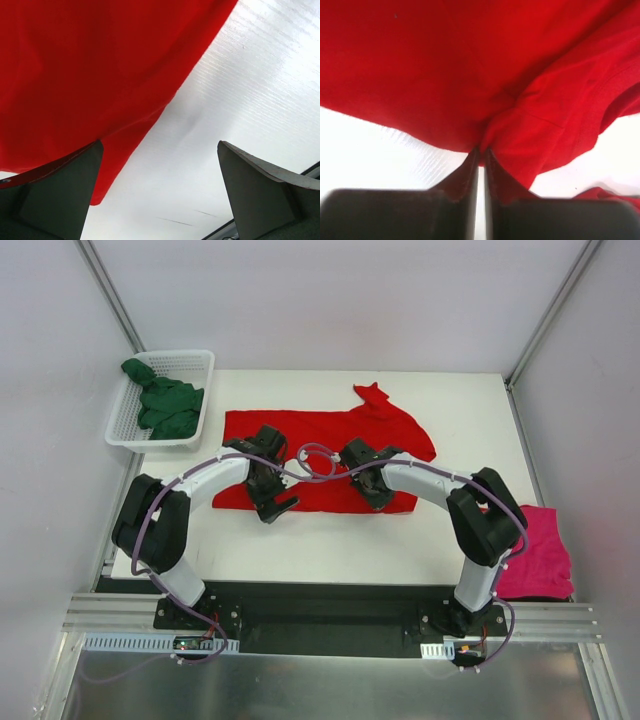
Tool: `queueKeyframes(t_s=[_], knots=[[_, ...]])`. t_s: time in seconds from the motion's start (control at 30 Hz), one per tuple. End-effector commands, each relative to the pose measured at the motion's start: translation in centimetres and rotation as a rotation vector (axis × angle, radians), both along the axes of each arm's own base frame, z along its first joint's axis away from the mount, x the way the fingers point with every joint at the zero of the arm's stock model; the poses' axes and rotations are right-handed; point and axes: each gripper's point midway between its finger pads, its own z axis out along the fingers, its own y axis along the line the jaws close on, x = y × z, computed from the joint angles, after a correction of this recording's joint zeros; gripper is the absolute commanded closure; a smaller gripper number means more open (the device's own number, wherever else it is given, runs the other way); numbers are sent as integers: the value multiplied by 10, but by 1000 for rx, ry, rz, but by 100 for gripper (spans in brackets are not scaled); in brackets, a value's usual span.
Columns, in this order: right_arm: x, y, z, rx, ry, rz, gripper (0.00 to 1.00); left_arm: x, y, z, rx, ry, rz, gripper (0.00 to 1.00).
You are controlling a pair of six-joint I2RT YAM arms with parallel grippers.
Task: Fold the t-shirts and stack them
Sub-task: Fold the flattened tshirt in 1/3 of the way
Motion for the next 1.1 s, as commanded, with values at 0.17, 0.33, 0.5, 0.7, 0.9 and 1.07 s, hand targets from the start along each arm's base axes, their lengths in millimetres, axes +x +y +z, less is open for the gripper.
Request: queueKeyframes(t_s=[0.17,0.33,0.5,0.7,0.9,1.07], knots=[[5,-4,18,-39,-39,9,99,-15,-5,5,-45,30,-17,1],[-3,-4,27,-31,-12,23,99,-12,-5,-5,-29,41,-16,1],[-12,-6,35,-24,22,43,99,-2,-11,-4,-41,30,-11,1],[-28,-11,43,-19,62,74,91,8,-18,-2,-53,18,-17,1],[-39,-24,38,-43,71,115,82,12,-19,0,-55,9,-22,1],[-45,-25,31,-43,95,129,69,11,-16,-1,-41,5,-28,1]])
